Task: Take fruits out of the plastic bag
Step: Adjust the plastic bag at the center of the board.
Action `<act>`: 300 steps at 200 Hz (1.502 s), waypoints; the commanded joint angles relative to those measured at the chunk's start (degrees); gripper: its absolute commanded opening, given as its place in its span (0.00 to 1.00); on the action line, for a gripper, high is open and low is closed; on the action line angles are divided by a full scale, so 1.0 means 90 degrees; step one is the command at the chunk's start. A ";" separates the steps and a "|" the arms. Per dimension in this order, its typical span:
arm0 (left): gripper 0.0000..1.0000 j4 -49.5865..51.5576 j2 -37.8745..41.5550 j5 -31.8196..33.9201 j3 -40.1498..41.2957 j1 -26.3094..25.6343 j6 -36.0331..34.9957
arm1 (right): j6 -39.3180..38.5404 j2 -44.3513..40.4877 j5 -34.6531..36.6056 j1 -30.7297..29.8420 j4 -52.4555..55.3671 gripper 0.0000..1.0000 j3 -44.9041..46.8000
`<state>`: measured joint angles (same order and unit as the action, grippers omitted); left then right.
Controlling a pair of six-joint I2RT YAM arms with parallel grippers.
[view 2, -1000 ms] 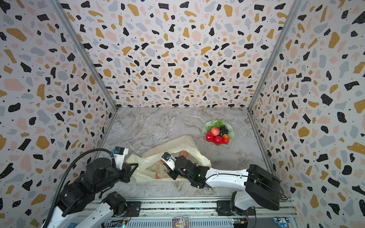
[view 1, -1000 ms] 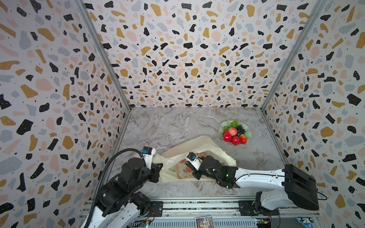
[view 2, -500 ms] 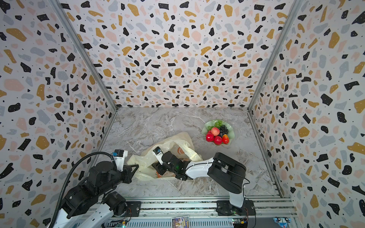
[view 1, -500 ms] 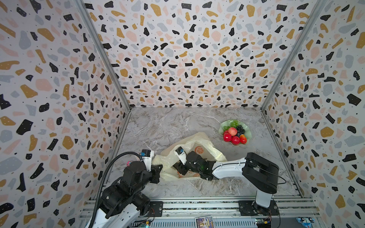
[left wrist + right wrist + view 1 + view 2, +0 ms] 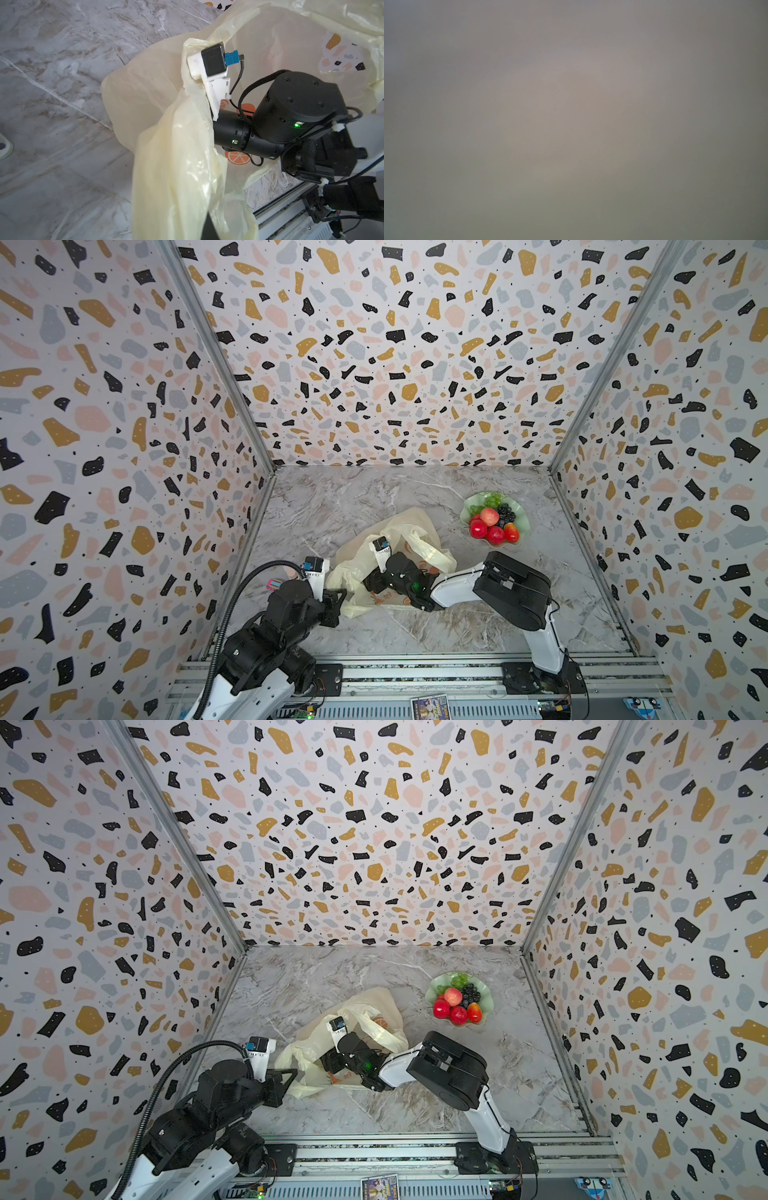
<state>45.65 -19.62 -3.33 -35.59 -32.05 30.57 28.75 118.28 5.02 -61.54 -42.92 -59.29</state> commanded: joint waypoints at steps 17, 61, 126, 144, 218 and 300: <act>0.46 -0.0681 0.0114 0.1154 -0.1209 -0.0023 -0.0149 | 0.0009 -0.0634 0.0323 0.0054 -0.0729 0.63 0.0597; 0.58 -0.1441 -0.0599 0.3168 -0.1746 -0.0023 0.0834 | -0.0255 -0.0999 0.0242 0.0066 -0.1107 0.63 0.1091; 0.71 -0.4179 -0.2947 0.2008 -0.0087 0.0647 0.2622 | -0.0433 -0.1258 -0.0043 0.0167 -0.1236 0.63 0.1314; 0.72 -0.4976 -0.3119 0.1563 0.0409 0.1144 0.3068 | -0.0427 -0.1238 -0.0143 0.0173 -0.1236 0.63 0.1314; 0.71 -0.6978 -0.3875 -0.0537 0.1560 0.2329 0.4068 | -0.0451 -0.1180 -0.0250 0.0182 -0.1218 0.63 0.1246; 0.71 -0.7795 -0.4354 -0.1061 0.2215 0.2741 0.4199 | -0.0496 -0.1190 -0.0269 0.0173 -0.1082 0.63 0.1141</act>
<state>-15.92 -56.12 -8.21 -17.19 -7.55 66.19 25.17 109.65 2.76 -60.05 -53.12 -47.64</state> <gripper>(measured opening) 0.723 0.628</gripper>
